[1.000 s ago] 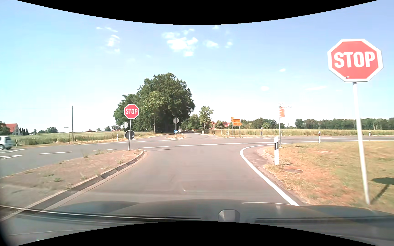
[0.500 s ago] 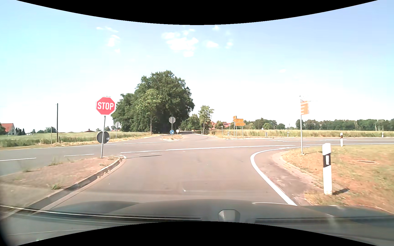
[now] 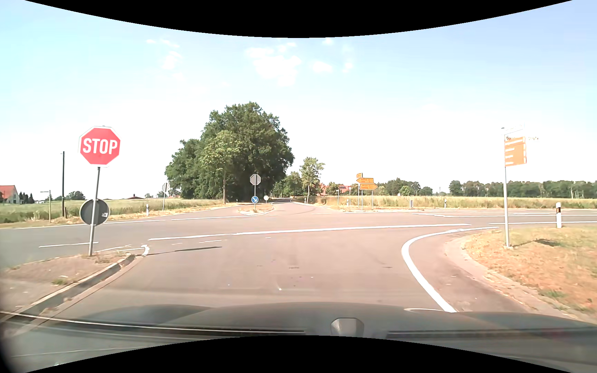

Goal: Follow the waypoints while adhering to traffic rules and regulations

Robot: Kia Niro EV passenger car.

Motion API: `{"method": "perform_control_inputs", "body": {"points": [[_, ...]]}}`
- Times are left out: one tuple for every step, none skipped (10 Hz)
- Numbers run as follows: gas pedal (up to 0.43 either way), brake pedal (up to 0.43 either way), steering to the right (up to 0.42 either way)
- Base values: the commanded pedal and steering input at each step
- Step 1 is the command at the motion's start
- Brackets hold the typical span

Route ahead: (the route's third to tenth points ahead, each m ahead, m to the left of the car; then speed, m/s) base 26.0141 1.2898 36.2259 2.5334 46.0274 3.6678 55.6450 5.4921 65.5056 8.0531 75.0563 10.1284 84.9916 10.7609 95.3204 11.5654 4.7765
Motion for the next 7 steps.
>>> {"method": "perform_control_inputs", "body": {"points": [[0.0,0.006,0.0],[0.0,0.006,-0.002],[0.0,0.006,-0.006],[0.0,0.006,-0.006],[0.0,0.006,-0.006],[0.0,0.006,-0.007],[0.0,0.006,-0.007]]}}
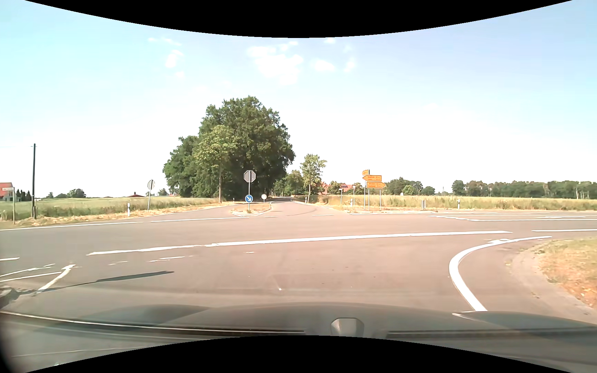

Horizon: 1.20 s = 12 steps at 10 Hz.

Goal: Follow the waypoints while adhering to traffic rules and regulations

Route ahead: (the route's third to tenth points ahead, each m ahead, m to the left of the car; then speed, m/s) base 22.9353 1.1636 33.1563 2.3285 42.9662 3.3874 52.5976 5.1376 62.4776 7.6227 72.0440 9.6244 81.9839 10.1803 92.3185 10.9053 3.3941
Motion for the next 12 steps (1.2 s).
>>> {"method": "perform_control_inputs", "body": {"points": [[0.0,0.006,-0.007],[0.0,0.006,-0.006],[0.0,0.006,-0.006],[0.0,0.006,-0.006],[0.0,0.006,-0.006],[0.0,0.006,-0.006],[0.0,0.006,-0.006],[0.0,0.006,-0.006],[0.0,0.006,-0.006],[0.0,0.006,-0.006],[0.0,0.006,-0.006],[0.0,0.006,-0.006]]}}
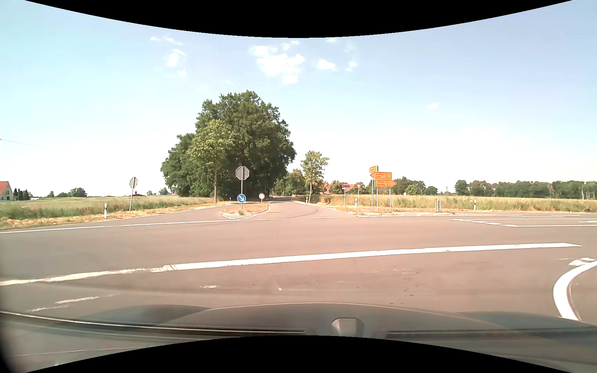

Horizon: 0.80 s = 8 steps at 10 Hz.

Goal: Follow the waypoints while adhering to traffic rules and regulations

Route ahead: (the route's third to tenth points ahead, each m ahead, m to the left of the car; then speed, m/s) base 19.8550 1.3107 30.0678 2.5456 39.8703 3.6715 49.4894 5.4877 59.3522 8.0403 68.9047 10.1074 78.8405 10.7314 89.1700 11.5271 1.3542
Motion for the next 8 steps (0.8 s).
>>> {"method": "perform_control_inputs", "body": {"points": [[0.0,0.006,-0.006],[0.0,0.006,-0.006],[0.0,0.006,-0.006],[0.0,0.006,-0.006],[0.0,0.006,-0.006],[0.0,0.006,-0.006],[0.0,0.006,-0.006],[0.0,0.006,-0.007]]}}
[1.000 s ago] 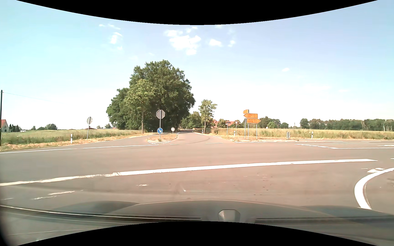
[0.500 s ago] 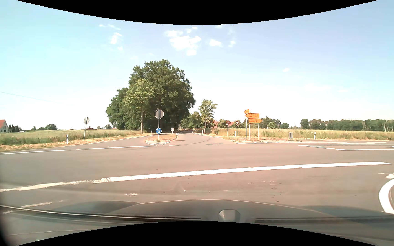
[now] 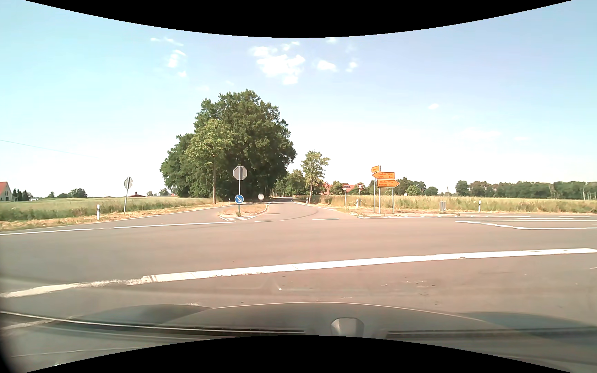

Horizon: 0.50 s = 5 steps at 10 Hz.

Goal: Follow the waypoints while adhering to traffic rules and regulations

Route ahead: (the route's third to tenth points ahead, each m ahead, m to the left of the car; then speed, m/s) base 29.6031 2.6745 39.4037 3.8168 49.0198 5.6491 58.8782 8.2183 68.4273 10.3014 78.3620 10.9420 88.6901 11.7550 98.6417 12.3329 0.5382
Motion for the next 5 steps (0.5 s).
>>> {"method": "perform_control_inputs", "body": {"points": [[0.0,0.006,-0.007],[0.0,0.006,-0.007],[0.0,0.006,-0.008],[0.0,0.006,-0.008],[0.0,0.006,-0.008]]}}
